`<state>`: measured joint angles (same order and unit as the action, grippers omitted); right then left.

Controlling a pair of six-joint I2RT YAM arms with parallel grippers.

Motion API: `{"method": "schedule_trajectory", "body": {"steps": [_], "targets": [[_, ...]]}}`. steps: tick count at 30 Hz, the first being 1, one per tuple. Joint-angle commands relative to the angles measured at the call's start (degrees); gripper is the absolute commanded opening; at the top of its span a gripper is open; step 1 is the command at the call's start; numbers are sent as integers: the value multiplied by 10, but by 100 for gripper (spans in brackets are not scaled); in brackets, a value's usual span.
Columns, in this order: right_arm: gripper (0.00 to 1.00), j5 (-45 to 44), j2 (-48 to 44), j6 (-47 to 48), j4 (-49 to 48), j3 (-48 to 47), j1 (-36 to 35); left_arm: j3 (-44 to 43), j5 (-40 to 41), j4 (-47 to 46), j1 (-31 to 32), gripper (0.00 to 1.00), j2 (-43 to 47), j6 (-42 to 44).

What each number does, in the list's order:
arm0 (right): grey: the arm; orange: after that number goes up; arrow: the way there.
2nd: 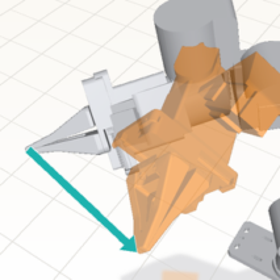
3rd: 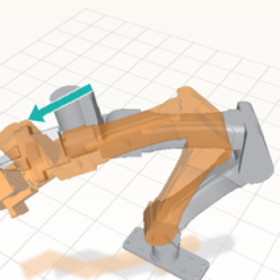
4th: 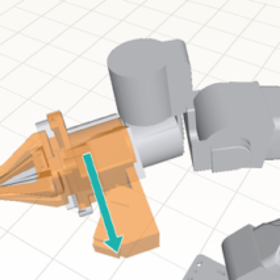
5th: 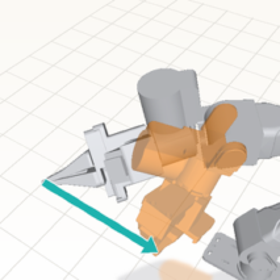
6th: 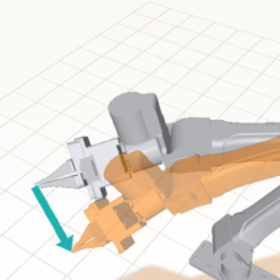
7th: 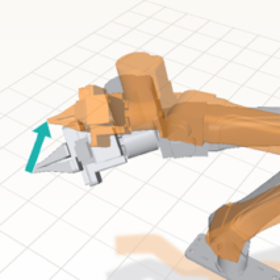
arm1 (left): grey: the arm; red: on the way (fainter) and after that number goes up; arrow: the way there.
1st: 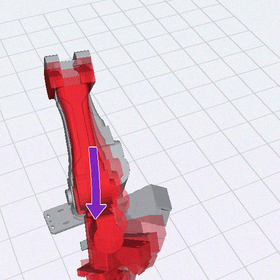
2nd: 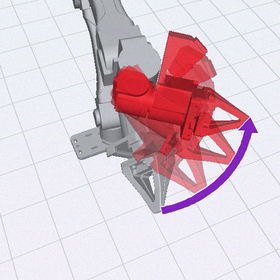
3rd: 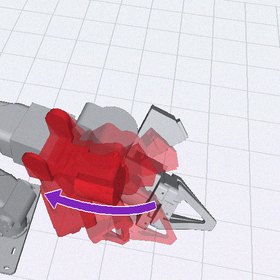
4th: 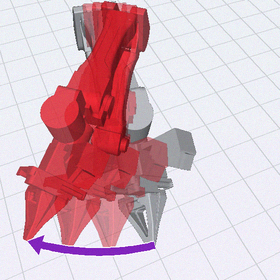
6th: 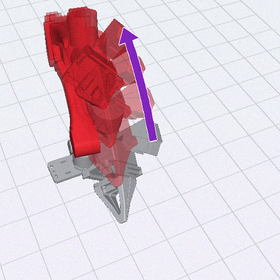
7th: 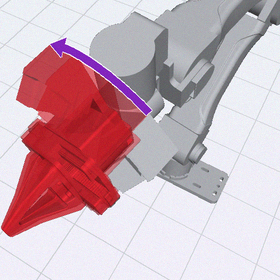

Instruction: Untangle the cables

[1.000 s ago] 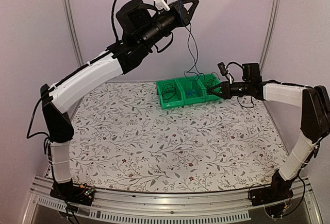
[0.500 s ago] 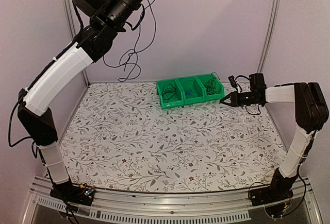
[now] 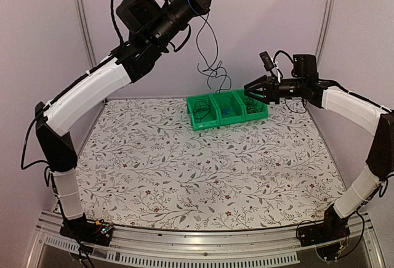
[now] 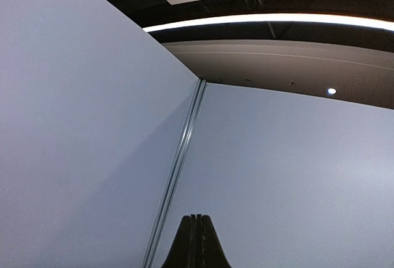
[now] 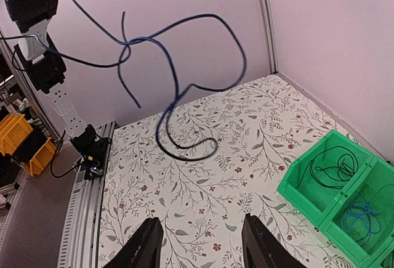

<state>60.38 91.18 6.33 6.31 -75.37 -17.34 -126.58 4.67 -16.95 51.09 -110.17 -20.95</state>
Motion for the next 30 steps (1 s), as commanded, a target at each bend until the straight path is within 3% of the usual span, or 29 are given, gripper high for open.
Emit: {"method": "schedule_trajectory", "body": {"steps": [1, 8, 17, 30], "targets": [[49, 21, -5, 6, 2, -31, -20, 1, -23, -35, -4, 0, -32, -45], [53, 10, 5, -16, -12, -62, -36, -19, -36, -43, 2, 0, -70, -75], [50, 26, 17, 16, 21, -66, -91, -12, -40, -42, 14, 0, -76, -97], [48, -95, 47, 32, 44, -72, -116, -24, -42, -51, 33, 0, -90, -120]]}}
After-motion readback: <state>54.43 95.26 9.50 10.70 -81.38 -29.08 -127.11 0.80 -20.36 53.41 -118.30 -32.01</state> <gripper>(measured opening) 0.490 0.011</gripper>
